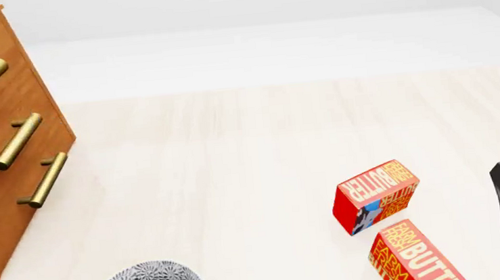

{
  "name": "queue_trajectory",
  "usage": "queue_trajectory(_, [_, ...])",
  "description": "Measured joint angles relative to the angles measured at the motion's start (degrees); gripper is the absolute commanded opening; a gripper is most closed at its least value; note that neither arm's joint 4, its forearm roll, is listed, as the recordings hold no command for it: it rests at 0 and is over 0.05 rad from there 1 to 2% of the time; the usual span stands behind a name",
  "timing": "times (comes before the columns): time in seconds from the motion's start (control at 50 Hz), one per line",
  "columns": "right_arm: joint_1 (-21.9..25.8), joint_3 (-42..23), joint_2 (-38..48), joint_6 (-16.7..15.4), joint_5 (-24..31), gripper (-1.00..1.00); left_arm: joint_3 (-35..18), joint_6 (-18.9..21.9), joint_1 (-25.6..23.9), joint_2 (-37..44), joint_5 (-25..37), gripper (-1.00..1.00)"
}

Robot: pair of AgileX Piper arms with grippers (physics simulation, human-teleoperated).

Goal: Put the chocolate pudding in the top drawer of the cabinet and close it.

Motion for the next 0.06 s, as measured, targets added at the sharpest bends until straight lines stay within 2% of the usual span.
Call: queue_trajectory(0.06, [0.0,0.0,0.0,0.0,0.0,1.00,-1.8,0.4,-0.5,-0.7,1.4,1.00])
